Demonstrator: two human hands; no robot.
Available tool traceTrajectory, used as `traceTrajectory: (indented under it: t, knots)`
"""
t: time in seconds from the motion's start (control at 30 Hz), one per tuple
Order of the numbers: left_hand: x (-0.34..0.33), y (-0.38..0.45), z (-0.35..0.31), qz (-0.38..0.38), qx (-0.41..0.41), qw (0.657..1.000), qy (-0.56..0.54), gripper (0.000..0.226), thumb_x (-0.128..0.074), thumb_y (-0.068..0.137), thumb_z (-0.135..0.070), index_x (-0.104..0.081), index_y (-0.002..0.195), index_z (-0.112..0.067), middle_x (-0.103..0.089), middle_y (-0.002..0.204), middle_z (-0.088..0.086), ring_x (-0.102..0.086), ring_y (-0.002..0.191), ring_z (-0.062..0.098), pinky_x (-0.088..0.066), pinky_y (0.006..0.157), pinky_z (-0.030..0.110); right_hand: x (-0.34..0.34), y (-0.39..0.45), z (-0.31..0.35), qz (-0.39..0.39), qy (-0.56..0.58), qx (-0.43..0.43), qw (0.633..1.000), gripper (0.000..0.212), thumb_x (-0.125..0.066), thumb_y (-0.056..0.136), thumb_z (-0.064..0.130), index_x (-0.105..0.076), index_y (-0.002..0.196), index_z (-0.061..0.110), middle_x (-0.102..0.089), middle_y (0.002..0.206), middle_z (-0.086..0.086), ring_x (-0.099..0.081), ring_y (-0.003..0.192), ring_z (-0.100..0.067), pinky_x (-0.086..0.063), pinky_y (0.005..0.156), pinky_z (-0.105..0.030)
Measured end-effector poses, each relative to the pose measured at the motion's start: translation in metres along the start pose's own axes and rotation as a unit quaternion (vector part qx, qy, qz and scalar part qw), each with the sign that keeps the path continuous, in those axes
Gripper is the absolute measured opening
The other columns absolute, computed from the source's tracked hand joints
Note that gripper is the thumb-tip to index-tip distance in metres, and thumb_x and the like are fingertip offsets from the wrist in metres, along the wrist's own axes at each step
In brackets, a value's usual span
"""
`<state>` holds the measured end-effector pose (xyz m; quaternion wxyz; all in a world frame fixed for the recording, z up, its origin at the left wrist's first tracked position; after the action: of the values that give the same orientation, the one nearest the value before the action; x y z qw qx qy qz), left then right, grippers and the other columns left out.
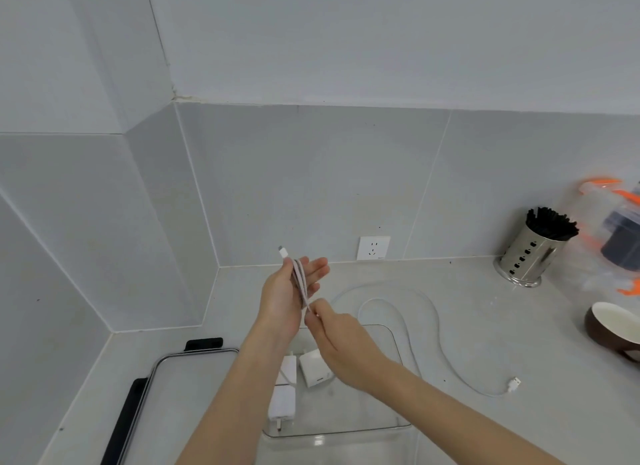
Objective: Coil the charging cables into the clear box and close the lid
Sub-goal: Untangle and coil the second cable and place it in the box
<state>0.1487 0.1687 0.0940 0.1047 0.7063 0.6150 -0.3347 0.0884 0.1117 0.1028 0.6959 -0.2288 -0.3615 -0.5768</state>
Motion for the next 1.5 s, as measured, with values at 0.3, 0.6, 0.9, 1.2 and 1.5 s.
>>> traceTrajectory:
  t: [0.3,0.6,0.9,1.2,1.5]
  knots:
    - [-0.052,-0.060,-0.010,0.208,0.047,0.977,0.013,0.046,-0.029,0.093,-0.028,-0.063,0.103,0.002,-0.039,0.037,-0.006,-0.028,0.025,0.002,-0.015,0.040,0.018,-0.029,0.005,-0.068,0.129,0.088,-0.115,0.981,0.029,-0.037,0.096,0.022,-0.061,0.079,0.020,-0.065,0.085,0.008,-0.059,0.086,-0.021,-0.045,0.084,-0.035]
    - [-0.028,-0.082,0.024,0.185,0.037,0.941,0.282,0.038,-0.035,0.097,-0.031,-0.068,0.100,-0.011,-0.047,0.042,-0.003,-0.026,0.034,0.007,-0.022,0.044,0.021,0.050,0.047,-0.067,-0.013,0.016,-0.125,0.992,0.026,-0.054,0.088,0.020,-0.063,0.069,0.005,-0.065,0.072,-0.009,-0.058,0.072,-0.028,-0.048,0.075,-0.037]
    - [0.013,-0.031,0.033,0.006,0.031,0.949,0.314,0.037,-0.028,0.100,-0.028,-0.060,0.097,-0.009,-0.066,0.048,-0.002,-0.037,0.031,0.007,-0.032,0.040,0.015,0.058,0.039,-0.024,0.028,-0.106,-0.089,0.990,0.037,-0.057,0.078,0.022,-0.038,0.047,0.014,-0.034,0.045,-0.001,-0.034,0.050,-0.018,-0.030,0.051,-0.028]
    - [0.003,-0.002,0.012,-0.004,-0.009,0.988,0.157,0.037,-0.027,0.100,-0.027,-0.056,0.105,-0.005,-0.074,0.066,-0.004,-0.063,0.080,0.014,-0.047,0.075,0.025,0.005,0.005,-0.011,0.079,0.012,-0.039,0.996,0.022,-0.029,0.099,0.027,-0.043,0.087,0.014,-0.053,0.075,-0.001,-0.051,0.071,-0.024,-0.040,0.068,-0.039]
    - [-0.033,-0.034,-0.013,0.124,-0.017,0.988,0.093,0.043,-0.028,0.100,-0.028,-0.060,0.107,0.000,-0.048,0.049,-0.006,-0.036,0.037,0.006,-0.031,0.045,0.018,-0.033,0.001,-0.062,0.179,-0.001,-0.078,0.981,0.026,-0.027,0.100,0.028,-0.051,0.100,0.018,-0.057,0.087,0.003,-0.058,0.089,-0.022,-0.046,0.086,-0.037]
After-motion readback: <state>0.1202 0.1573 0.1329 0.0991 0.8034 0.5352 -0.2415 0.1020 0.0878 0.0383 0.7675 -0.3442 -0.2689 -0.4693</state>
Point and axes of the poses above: each hand's wrist, its own y-axis towards the middle knuckle, its own x-axis out of the back of the hand, z = x × y, the point moved 9 cm from there along y, towards the middle knuckle
